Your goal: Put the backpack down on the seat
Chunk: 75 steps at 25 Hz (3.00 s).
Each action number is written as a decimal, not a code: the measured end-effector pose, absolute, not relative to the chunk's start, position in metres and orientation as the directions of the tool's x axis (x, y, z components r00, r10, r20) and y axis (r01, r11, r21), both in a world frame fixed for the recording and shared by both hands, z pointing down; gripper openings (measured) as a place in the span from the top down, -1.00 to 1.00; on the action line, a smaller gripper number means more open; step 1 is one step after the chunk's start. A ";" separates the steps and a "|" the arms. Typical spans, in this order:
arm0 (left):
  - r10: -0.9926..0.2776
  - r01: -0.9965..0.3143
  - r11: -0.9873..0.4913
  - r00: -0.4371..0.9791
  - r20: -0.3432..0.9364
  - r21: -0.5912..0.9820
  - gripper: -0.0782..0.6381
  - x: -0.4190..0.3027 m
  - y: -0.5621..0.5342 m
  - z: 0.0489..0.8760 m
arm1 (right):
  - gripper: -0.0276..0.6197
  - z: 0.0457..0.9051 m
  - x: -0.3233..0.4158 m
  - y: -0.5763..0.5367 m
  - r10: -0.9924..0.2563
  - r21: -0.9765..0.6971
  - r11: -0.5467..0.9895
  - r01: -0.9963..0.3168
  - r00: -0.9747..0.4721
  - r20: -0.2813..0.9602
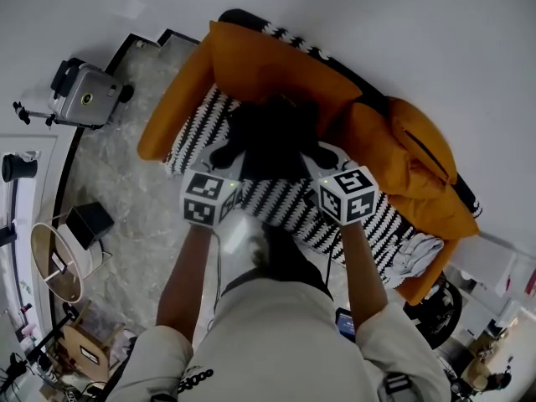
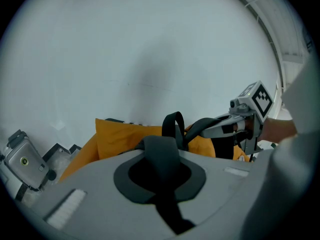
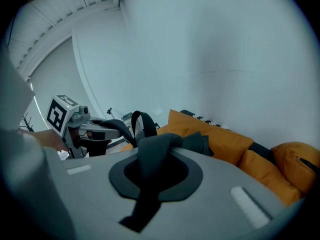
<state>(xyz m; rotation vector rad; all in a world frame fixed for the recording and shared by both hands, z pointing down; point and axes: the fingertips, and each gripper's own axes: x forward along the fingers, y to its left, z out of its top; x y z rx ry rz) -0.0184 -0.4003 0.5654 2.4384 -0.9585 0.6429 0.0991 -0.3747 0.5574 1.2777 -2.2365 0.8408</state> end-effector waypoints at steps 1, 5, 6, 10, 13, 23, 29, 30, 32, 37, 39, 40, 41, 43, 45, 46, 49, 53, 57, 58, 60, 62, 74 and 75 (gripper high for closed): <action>-0.503 -0.711 -0.665 0.653 0.566 0.229 0.75 -0.016 -0.401 0.568 | 0.86 0.560 0.102 -0.376 -0.610 -0.292 0.390 -0.874 -0.482 0.629; -0.482 -0.701 -0.674 0.657 0.580 0.234 0.75 -0.007 -0.402 0.580 | 0.85 0.572 0.112 -0.378 -0.600 -0.294 0.382 -0.876 -0.477 0.642; -0.478 -0.700 -0.674 0.656 0.583 0.235 0.75 -0.006 -0.403 0.582 | 0.85 0.575 0.114 -0.378 -0.598 -0.293 0.381 -0.877 -0.475 0.646; -0.458 -0.697 -0.675 0.653 0.603 0.242 0.75 -0.001 -0.402 0.593 | 0.84 0.590 0.123 -0.378 -0.581 -0.283 0.375 -0.883 -0.462 0.670; -0.435 -0.692 -0.678 0.650 0.624 0.248 0.75 0.003 -0.399 0.605 | 0.84 0.606 0.132 -0.377 -0.562 -0.282 0.360 -0.890 -0.447 0.696; -0.438 -0.717 -0.642 0.633 0.638 0.271 0.75 0.001 -0.404 0.629 | 0.82 0.647 0.147 -0.375 -0.533 -0.317 0.308 -0.897 -0.439 0.723; -0.458 -0.745 -0.618 0.600 0.656 0.250 0.75 -0.010 -0.407 0.645 | 0.80 0.660 0.146 -0.380 -0.536 -0.327 0.289 -0.900 -0.435 0.724; -0.459 -0.751 -0.615 0.590 0.664 0.242 0.74 -0.013 -0.407 0.649 | 0.79 0.662 0.145 -0.379 -0.534 -0.327 0.292 -0.899 -0.437 0.724; -0.458 -0.761 -0.607 0.572 0.681 0.230 0.74 -0.019 -0.403 0.654 | 0.76 0.664 0.143 -0.376 -0.527 -0.327 0.302 -0.895 -0.443 0.725; -0.451 -0.778 -0.586 0.546 0.706 0.228 0.74 -0.027 -0.390 0.665 | 0.72 0.672 0.140 -0.369 -0.507 -0.334 0.312 -0.890 -0.453 0.733; -0.450 -0.784 -0.578 0.538 0.712 0.227 0.74 -0.031 -0.386 0.670 | 0.71 0.675 0.139 -0.367 -0.503 -0.339 0.313 -0.887 -0.458 0.733; -0.450 -0.787 -0.573 0.534 0.716 0.227 0.74 -0.032 -0.384 0.672 | 0.70 0.677 0.139 -0.366 -0.501 -0.342 0.313 -0.886 -0.460 0.733; -0.450 -0.791 -0.569 0.529 0.719 0.226 0.74 -0.034 -0.382 0.674 | 0.69 0.678 0.138 -0.365 -0.499 -0.344 0.313 -0.885 -0.462 0.733; -0.449 -0.798 -0.560 0.518 0.728 0.223 0.73 -0.039 -0.379 0.680 | 0.67 0.682 0.135 -0.363 -0.494 -0.346 0.313 -0.884 -0.463 0.736; -0.451 -0.806 -0.550 0.505 0.736 0.216 0.73 -0.045 -0.376 0.686 | 0.66 0.686 0.131 -0.361 -0.486 -0.343 0.319 -0.884 -0.463 0.741; -0.453 -0.810 -0.547 0.498 0.739 0.211 0.73 -0.046 -0.374 0.688 | 0.67 0.687 0.129 -0.359 -0.480 -0.340 0.326 -0.882 -0.464 0.744; -0.454 -0.816 -0.543 0.485 0.748 0.199 0.72 -0.051 -0.369 0.696 | 0.68 0.691 0.125 -0.354 -0.463 -0.335 0.344 -0.877 -0.468 0.753; -0.446 -0.824 -0.529 0.474 0.759 0.204 0.72 -0.056 -0.364 0.708 | 0.66 0.694 0.121 -0.351 -0.448 -0.318 0.369 -0.874 -0.466 0.763; -0.467 -0.839 -0.508 0.460 0.755 0.196 0.72 -0.054 -0.363 0.721 | 0.63 0.701 0.120 -0.346 -0.429 -0.316 0.377 -0.871 -0.467 0.773; -0.467 -0.841 -0.502 0.461 0.755 0.203 0.72 -0.052 -0.362 0.724 | 0.61 0.703 0.120 -0.344 -0.423 -0.317 0.375 -0.871 -0.466 0.777; -0.464 -0.843 -0.490 0.467 0.753 0.221 0.71 -0.048 -0.359 0.730 | 0.59 0.707 0.119 -0.341 -0.413 -0.316 0.373 -0.872 -0.461 0.786; -0.460 -0.844 -0.483 0.472 0.752 0.234 0.70 -0.044 -0.355 0.737 | 0.58 0.710 0.118 -0.338 -0.405 -0.315 0.373 -0.873 -0.458 0.792; -0.419 -0.859 -0.404 0.480 0.771 0.315 0.54 -0.024 -0.343 0.778 | 0.46 0.726 0.106 -0.340 -0.384 -0.344 0.357 -0.868 -0.472 0.794; -0.418 -0.859 -0.398 0.483 0.769 0.323 0.53 -0.022 -0.345 0.780 | 0.45 0.728 0.105 -0.342 -0.383 -0.344 0.358 -0.868 -0.472 0.794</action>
